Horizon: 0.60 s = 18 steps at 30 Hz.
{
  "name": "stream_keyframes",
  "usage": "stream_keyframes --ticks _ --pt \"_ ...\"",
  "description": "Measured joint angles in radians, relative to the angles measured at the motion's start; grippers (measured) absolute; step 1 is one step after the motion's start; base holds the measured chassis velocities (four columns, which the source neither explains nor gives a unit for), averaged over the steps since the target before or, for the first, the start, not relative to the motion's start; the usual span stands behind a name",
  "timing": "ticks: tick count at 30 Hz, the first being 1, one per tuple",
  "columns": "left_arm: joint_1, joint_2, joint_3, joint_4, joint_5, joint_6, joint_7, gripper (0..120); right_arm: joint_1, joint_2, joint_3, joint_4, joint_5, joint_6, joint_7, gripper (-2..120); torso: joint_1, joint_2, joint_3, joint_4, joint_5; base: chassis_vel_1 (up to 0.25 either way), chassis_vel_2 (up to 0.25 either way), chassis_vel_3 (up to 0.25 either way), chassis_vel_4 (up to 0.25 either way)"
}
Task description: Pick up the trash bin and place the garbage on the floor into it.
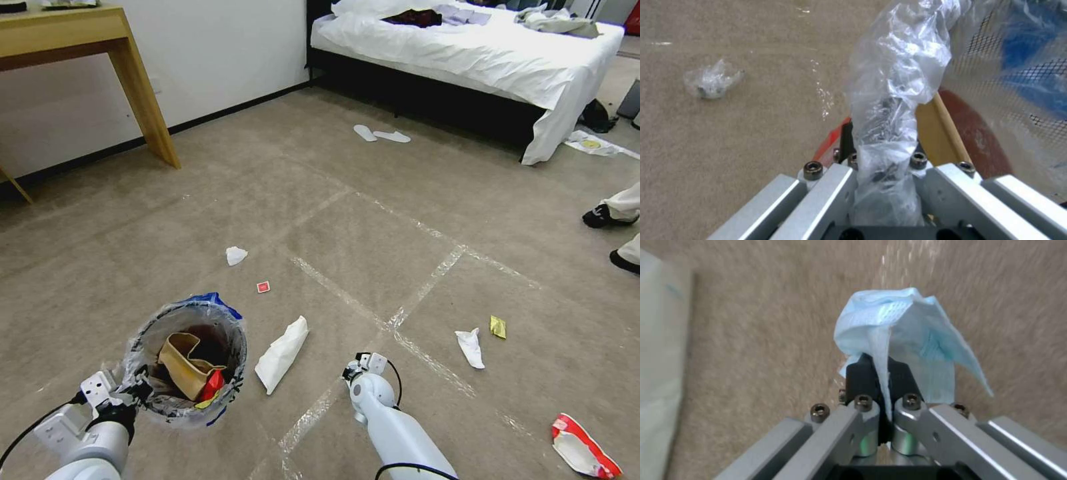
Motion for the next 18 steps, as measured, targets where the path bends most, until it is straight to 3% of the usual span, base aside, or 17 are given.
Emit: stream_keyframes --ticks 4,7,8,11,12,13,15,16,18 --pt "-0.003 0.003 0.001 0.002 -0.001 0.002 -0.002 1 -0.033 -0.036 -0.01 0.098 0.002 0.012 -0.003 0 0.0 0.0 0.0 0.0 0.0001 0.0 0.0 0.0 0.0" --pt "-0.003 0.007 0.004 0.001 -0.005 0.005 -0.004 1 -0.088 -0.1 -0.027 0.311 0.013 0.059 -0.06 0 0.0 0.0 0.0 0.0 0.0 0.0 0.0 0.0 0.0" --pt "-0.003 0.007 0.004 0.001 -0.005 0.005 -0.004 1 -0.088 -0.1 -0.027 0.311 0.013 0.059 -0.06 0 0.0 0.0 0.0 0.0 0.0 0.0 0.0 0.0 0.0" --pt "-0.001 0.013 0.008 -0.006 -0.011 0.009 -0.006 1 -0.114 -0.156 -0.046 0.503 0.021 0.122 -0.138 0 0.0 0.0 0.0 -0.0001 0.0 0.0 0.0 0.0 0.0" --pt "-0.001 0.013 0.008 -0.006 -0.011 0.009 -0.006 1 -0.114 -0.156 -0.046 0.503 0.021 0.122 -0.138 0 0.0 0.0 0.0 -0.0001 0.0 0.0 0.0 0.0 0.0" --pt "-0.001 0.016 0.009 -0.012 -0.019 0.013 -0.008 1 -0.114 -0.19 -0.062 0.619 0.037 0.158 -0.193 0 0.0 0.0 0.0 0.0 0.0 0.0 0.0 0.0 0.0" --pt "-0.001 0.016 0.01 -0.013 -0.021 0.015 -0.009 1 -0.112 -0.198 -0.067 0.645 0.042 0.167 -0.205 0 0.0 0.0 0.0 0.0 -0.0001 0.0 0.0 0.0 0.0" --pt "-0.004 0.02 0.011 -0.019 -0.03 0.021 -0.014 1 -0.089 -0.238 -0.098 0.762 0.077 0.212 -0.26 0 0.0 0.0 0.0 0.0 0.0 0.0 0.0 0.0 0.0" --pt "-0.006 0.023 0.013 -0.024 -0.037 0.025 -0.017 1 -0.063 -0.267 -0.125 0.821 0.097 0.238 -0.292 0 0.0 0.0 0.0 -0.0001 -0.0001 0.0 0.0 0.0 0.0"
